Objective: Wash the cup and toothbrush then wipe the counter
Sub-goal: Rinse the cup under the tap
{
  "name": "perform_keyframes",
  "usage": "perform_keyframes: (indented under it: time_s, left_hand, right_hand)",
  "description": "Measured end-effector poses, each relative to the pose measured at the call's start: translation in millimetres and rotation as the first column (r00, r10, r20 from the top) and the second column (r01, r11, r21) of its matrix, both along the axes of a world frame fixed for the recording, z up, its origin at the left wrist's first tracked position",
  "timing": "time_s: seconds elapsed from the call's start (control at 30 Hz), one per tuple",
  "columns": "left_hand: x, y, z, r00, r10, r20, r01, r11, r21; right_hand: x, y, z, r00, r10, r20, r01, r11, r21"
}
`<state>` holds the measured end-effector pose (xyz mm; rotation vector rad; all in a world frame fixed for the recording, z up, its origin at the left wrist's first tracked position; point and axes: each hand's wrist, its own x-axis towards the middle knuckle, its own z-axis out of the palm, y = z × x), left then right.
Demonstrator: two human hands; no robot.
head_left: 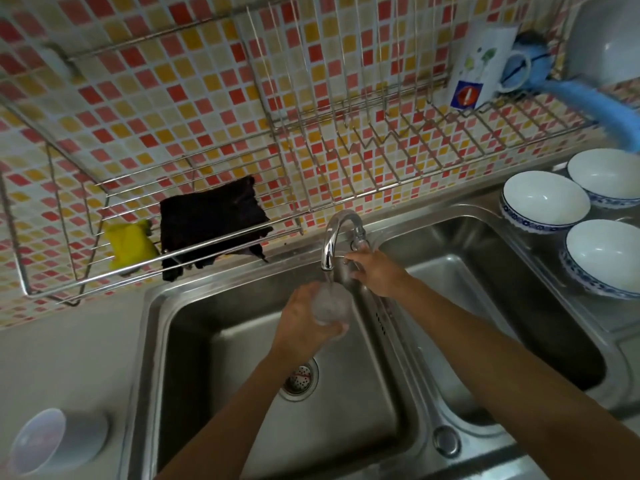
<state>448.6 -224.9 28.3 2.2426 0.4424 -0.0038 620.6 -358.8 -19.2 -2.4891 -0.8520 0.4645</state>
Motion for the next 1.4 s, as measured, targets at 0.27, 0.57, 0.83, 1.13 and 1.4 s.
perform_keyframes:
  time_s: [0.27,0.57,0.83,1.13,1.4]
  left_hand:
    - [14.0,-2.3,4.2,1.0,-0.021,-0.021,0.022,1.0,0.018]
    - [10.0,-4.6,-5.3,0.993,-0.092,-0.074,0.095,0.995,0.033]
    - [11.6,-3.4,-5.7,0.992,-0.095,-0.081,0.097,0.995,0.015]
    - [17.3,-0.2,-0.8,0.996,-0.086,-0.011,0.086,0.996,-0.001]
    - [12.9,5.5,-5.1,0.999,-0.027,0.034,0.028,0.999,-0.031]
  right_hand:
    - [1.3,3.1,-3.2,1.0,0.002,0.022,-0.003,1.0,0.012]
    - [-1.1,3.8,-1.7,1.0,-0.008,0.024,0.007,0.999,0.052]
    - [0.6,2.8,-2.6,1.0,-0.013,0.016,0.012,0.999,0.048]
    - [-2.0,0.5,-6.6,0.947,-0.304,-0.102,0.321,0.884,0.341]
    - [-7.9,2.5,-10.5,0.892,-0.401,-0.21,0.453,0.778,0.436]
